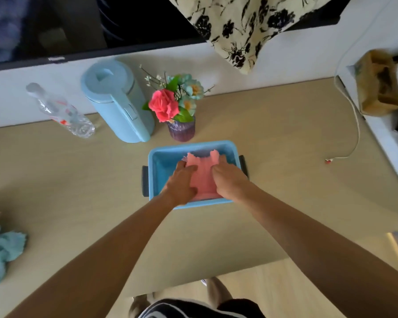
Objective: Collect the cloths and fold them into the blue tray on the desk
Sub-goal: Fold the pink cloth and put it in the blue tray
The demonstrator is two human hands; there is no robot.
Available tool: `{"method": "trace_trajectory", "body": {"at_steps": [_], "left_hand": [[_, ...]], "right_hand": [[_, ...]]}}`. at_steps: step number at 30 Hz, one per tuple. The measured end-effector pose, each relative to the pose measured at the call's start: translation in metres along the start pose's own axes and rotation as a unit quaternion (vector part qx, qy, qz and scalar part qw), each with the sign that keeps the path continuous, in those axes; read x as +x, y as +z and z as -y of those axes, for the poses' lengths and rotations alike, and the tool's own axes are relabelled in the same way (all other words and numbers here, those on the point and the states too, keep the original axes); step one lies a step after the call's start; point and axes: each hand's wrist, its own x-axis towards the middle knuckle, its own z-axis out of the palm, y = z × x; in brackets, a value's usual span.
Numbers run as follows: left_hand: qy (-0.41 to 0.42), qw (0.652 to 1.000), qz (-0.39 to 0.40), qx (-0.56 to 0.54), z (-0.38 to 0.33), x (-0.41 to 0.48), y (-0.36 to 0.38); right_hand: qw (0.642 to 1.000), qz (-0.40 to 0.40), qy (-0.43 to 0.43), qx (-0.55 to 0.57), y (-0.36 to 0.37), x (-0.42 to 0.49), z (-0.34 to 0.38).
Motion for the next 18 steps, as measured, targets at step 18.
{"method": "trace_trajectory", "body": {"at_steps": [18], "left_hand": [[-0.014,0.953,0.056,0.297,-0.009,0.03,0.011]], "right_hand": [[0.922,0.014,-0.067,-0.381,0.037,0.052,-0.002]]}}
